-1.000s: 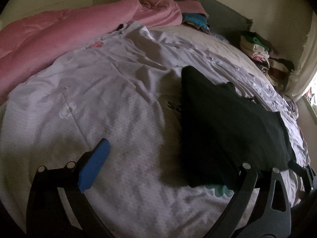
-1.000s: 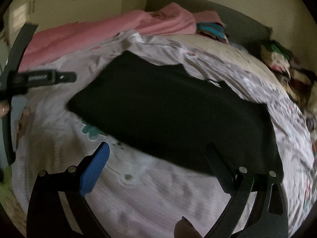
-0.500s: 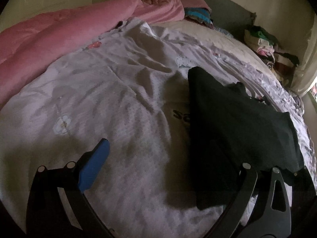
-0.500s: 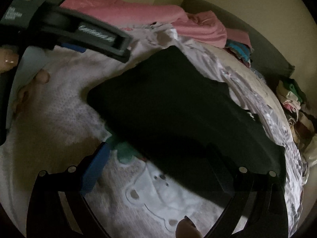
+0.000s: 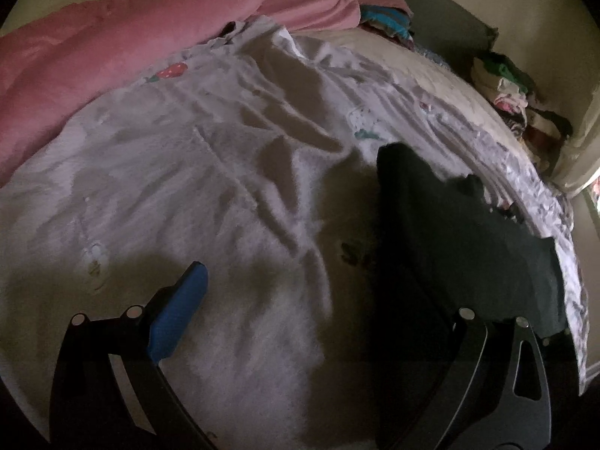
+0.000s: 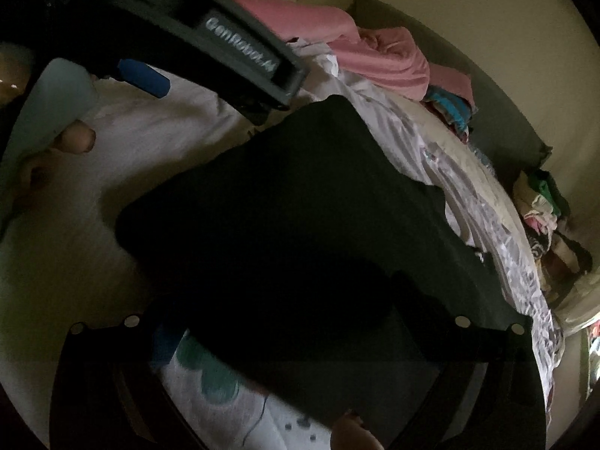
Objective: Fold small clothes
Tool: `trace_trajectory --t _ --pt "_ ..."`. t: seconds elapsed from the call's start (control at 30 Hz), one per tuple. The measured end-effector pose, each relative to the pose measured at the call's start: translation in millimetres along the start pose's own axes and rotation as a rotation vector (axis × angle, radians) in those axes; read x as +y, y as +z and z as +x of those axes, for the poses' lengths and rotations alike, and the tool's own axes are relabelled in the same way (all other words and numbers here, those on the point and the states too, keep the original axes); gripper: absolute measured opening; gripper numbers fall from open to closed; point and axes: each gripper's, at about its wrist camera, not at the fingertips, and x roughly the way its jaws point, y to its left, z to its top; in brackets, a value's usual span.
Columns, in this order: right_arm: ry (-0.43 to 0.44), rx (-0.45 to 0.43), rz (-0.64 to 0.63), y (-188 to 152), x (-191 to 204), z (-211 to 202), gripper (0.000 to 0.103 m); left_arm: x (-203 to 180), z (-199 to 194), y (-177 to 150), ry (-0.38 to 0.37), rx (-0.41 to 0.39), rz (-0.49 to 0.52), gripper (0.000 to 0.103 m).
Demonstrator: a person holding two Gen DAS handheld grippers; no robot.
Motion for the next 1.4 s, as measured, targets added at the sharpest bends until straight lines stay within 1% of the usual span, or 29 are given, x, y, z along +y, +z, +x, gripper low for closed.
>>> trace_trajectory --t 0.07,0.1,0.13,0.2,0.23,0.27,0.33,0.37,0.4,0.43,0.5,0.67,0.73,0.77,0.8,0.87,0.9,0.97,1.03,1.13,1.3,1.4 --pt "-0.028 -0.019 0.001 2.2 -1.6 0.9 0.097 -2.7 1.1 4.0 -0.022 -0.003 -0.001 0.093" --pt "-0.05 -0.029 -0.002 2.4 -1.9 0.1 0.094 -5.0 1.9 5.7 -0.024 0.001 0.001 0.093" --pt "-0.074 -0.045 -0.008 2.2 -2.3 -1.8 0.08 -8.2 2.2 7.7 -0.029 0.001 0.005 0.093" --pt "-0.077 -0.055 -0.01 1.4 -3.0 -7.0 0.07 -13.1 2.6 10.6 -0.044 0.0 0.01 0.093" --pt "-0.081 -0.068 -0.008 0.3 -4.9 -11.3 0.068 -16.5 3.3 12.5 -0.057 0.006 0.014 0.093" --pt "-0.076 -0.081 -0.004 -0.9 -5.8 -15.7 0.06 -19.7 4.1 13.3 -0.066 0.011 0.017 0.093" --pt "-0.052 -0.105 0.016 -3.3 -9.3 -23.5 0.04 -25.9 5.3 15.0 -0.084 0.018 0.023 0.093" --pt "-0.04 -0.12 0.03 -4.5 -12.5 -27.9 0.034 -29.1 6.2 15.4 -0.089 0.023 0.028 0.093" --pt "-0.035 -0.133 0.037 -5.6 -14.8 -31.6 0.025 -33.0 8.0 15.9 -0.096 0.034 0.034 0.093" --pt "-0.038 -0.139 0.037 -6.0 -15.4 -33.9 0.022 -35.7 9.7 16.5 -0.1 0.044 0.037 0.093" --pt "-0.042 -0.154 0.037 -7.7 -18.1 -38.8 0.021 -40.3 13.6 16.8 -0.112 0.065 0.037 0.093" --pt "-0.04 -0.18 0.049 -12.2 -21.5 -45.3 0.019 -52.4 24.1 15.7 -0.186 0.124 0.023 0.093" --pt "-0.037 -0.192 0.066 -14.3 -24.8 -50.9 0.018 -58.1 26.9 15.0 -0.2 0.136 0.023 0.093" --pt "-0.031 -0.198 0.077 -15.4 -27.7 -53.5 0.018 -60.5 27.1 14.9 -0.209 0.138 0.024 0.089" --pt "-0.028 -0.202 0.087 -16.4 -28.3 -55.7 0.018 -63.7 26.6 14.7 -0.219 0.135 0.028 0.084" --pt "-0.017 -0.213 0.113 -18.4 -33.9 -60.8 0.018 -72.6 24.1 13.9 -0.241 0.131 0.046 0.058" --pt "-0.016 -0.22 0.125 -19.8 -37.1 -63.2 0.017 -76.4 23.2 13.9 -0.256 0.133 0.05 0.052" --pt "-0.025 -0.232 0.134 -22.8 -40.7 -68.0 0.017 -86.9 18.6 13.6 -0.283 0.135 0.066 0.031" --pt "-0.033 -0.243 0.144 -25.2 -43.9 -72.6 0.016 -99.3 9.7 13.1 -0.281 0.115 0.095 0.026" --pt "-0.046 -0.269 0.185 -31.4 -52.8 -83.6 0.016 -115.8 -6.5 13.5 -0.293 0.084 0.126 0.022" --pt "-0.071 -0.317 0.261 -45.6 -73.8 -105.0 0.016 -144.6 -28.6 15.3 -0.305 0.04 0.18 0.022" --pt "-0.082 -0.331 0.294 -53.6 -84.1 -113.5 0.015 -158.5 -36.1 15.0 -0.312 0.027 0.199 0.022"
